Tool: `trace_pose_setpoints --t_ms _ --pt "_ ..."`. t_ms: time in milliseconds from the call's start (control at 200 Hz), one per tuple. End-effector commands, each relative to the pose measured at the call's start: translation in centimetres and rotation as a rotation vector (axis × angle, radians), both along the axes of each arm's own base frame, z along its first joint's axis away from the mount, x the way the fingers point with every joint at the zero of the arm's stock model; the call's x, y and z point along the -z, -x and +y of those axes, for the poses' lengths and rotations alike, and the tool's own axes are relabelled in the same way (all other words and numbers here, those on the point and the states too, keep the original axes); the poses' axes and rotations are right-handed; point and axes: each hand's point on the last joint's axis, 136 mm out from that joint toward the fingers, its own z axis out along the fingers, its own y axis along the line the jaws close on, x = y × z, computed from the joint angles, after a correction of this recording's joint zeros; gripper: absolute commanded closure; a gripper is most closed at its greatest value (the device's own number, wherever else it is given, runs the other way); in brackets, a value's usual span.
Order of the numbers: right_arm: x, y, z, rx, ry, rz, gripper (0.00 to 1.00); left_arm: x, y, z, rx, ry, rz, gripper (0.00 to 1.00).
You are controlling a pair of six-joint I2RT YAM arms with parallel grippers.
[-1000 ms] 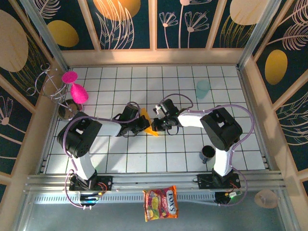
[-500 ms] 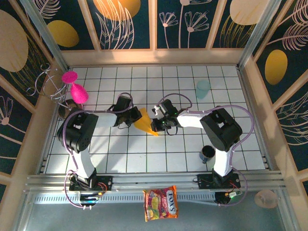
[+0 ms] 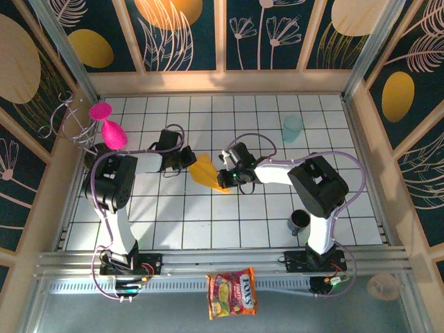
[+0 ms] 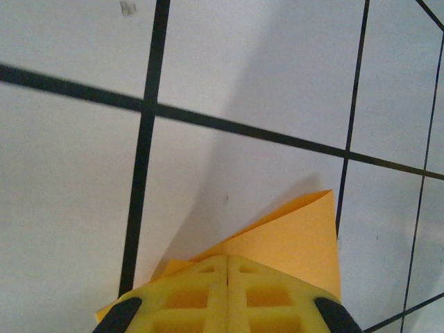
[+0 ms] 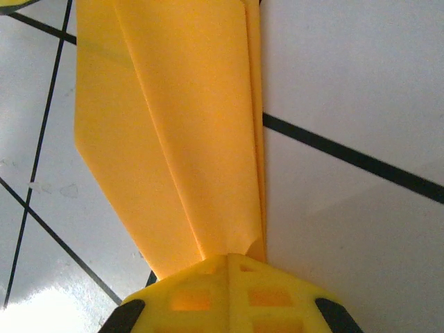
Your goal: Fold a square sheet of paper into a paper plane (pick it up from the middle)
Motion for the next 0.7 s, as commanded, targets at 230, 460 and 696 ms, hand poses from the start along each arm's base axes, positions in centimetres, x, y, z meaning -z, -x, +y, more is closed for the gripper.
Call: trace_pose_setpoints --t_ms 230,460,696 --pt "7.3 4.4 -7.4 0.1 0.305 0.206 1.0 -0.9 -4.0 6.1 -0.086 -0.192 -0.116 0.92" --pt "7.1 4.5 -7.0 0.116 0.273 0.218 1.0 -4.7 -3.3 3.0 -0.016 -0.078 -0.201 0.92" --pt "7.0 4.4 -6.7 0.128 0.256 0.226 1.0 -6.3 1.8 -3.5 0.049 0.095 -0.209 0.93"
